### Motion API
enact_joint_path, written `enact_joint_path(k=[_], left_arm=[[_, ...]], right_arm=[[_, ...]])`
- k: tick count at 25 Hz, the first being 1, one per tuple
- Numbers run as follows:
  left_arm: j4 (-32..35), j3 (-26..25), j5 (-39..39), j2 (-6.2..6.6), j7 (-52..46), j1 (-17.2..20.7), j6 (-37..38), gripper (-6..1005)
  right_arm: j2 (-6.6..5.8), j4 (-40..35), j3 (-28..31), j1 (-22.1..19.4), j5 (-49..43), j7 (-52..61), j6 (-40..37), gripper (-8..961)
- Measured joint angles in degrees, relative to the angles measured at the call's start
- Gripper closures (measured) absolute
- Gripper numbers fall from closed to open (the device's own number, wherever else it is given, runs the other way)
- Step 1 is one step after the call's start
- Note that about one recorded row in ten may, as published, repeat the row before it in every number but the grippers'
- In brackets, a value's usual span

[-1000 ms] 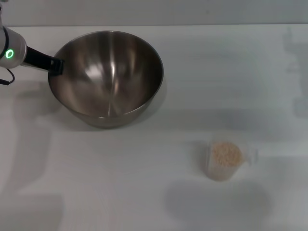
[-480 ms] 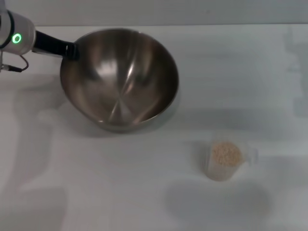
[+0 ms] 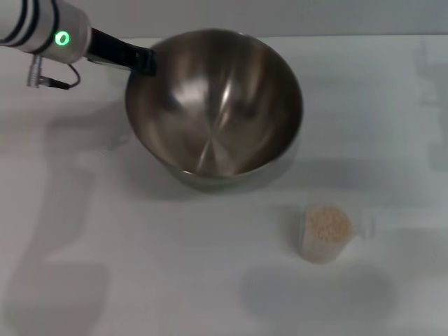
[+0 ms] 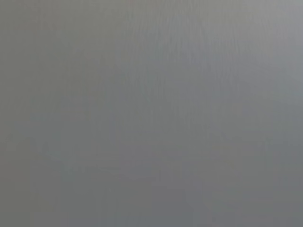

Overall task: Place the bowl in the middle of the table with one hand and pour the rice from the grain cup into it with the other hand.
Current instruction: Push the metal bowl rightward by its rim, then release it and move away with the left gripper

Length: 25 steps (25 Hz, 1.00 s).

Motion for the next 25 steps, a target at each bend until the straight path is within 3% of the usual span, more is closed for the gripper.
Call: enact_joint_path(k=[12, 25], left_arm=[[7.7, 4.2, -1.7, -0.12, 0.1, -1.6, 5.5, 959], [10.1, 5.7, -1.8, -0.09, 1.0, -1.8, 6.1, 957]], right_arm=[[0.0, -0.2, 0.0, -0.3, 0.0, 0.3, -0.1, 361], [0.08, -0.1, -0.2, -1.0, -0.4, 0.3, -0.6, 360]])
